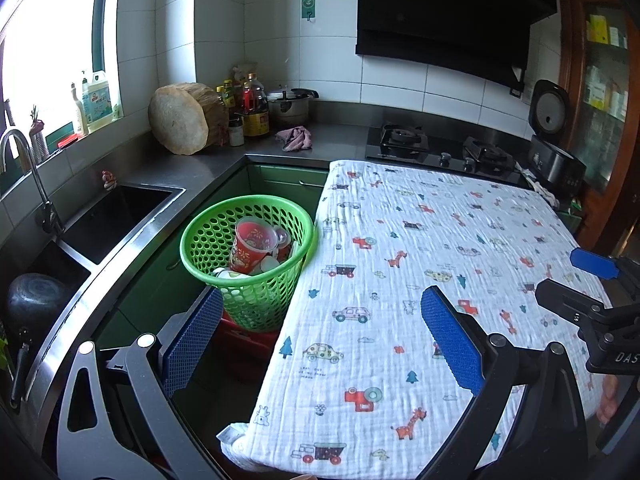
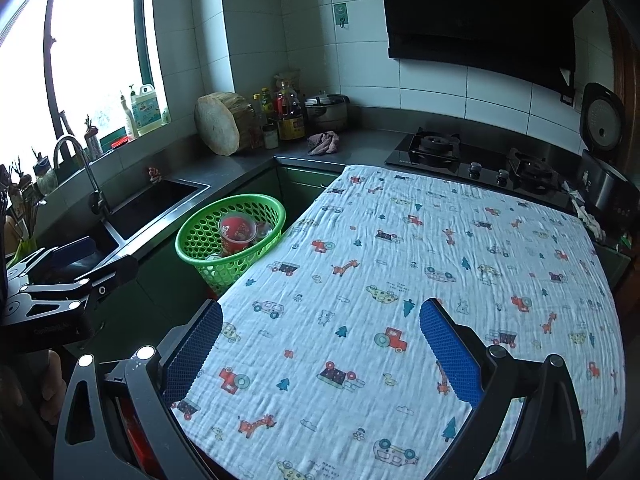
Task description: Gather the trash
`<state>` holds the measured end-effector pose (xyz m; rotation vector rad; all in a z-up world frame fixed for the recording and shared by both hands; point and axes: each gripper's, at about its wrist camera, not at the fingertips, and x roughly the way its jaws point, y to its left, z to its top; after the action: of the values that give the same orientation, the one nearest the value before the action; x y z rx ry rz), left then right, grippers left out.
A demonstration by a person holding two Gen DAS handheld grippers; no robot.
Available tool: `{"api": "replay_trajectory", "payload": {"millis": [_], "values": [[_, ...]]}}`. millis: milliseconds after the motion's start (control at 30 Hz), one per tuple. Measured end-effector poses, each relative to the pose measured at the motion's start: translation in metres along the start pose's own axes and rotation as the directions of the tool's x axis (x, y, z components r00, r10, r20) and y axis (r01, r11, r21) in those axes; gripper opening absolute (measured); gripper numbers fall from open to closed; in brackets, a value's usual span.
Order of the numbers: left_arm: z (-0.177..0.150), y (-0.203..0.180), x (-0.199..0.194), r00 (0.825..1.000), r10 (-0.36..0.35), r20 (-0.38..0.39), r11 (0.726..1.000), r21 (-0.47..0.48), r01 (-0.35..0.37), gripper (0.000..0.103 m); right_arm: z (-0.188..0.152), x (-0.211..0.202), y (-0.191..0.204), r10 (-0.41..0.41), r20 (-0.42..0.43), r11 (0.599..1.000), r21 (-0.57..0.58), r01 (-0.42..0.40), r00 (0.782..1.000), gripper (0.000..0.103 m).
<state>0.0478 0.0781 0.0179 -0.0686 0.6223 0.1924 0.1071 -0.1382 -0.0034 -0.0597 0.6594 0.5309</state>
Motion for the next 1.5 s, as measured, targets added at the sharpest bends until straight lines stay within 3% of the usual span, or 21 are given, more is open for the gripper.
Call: {"api": "replay_trajectory", "payload": {"millis": [1500], "values": [[-0.002,-0.018,0.013,1.000,-0.018,-0.015,1.000,0.022,0.018,0.098,-0.011,-0.003,-0.015,-0.042,-0.014,0.998,0.041,0.042,0.999,0.096]]}}
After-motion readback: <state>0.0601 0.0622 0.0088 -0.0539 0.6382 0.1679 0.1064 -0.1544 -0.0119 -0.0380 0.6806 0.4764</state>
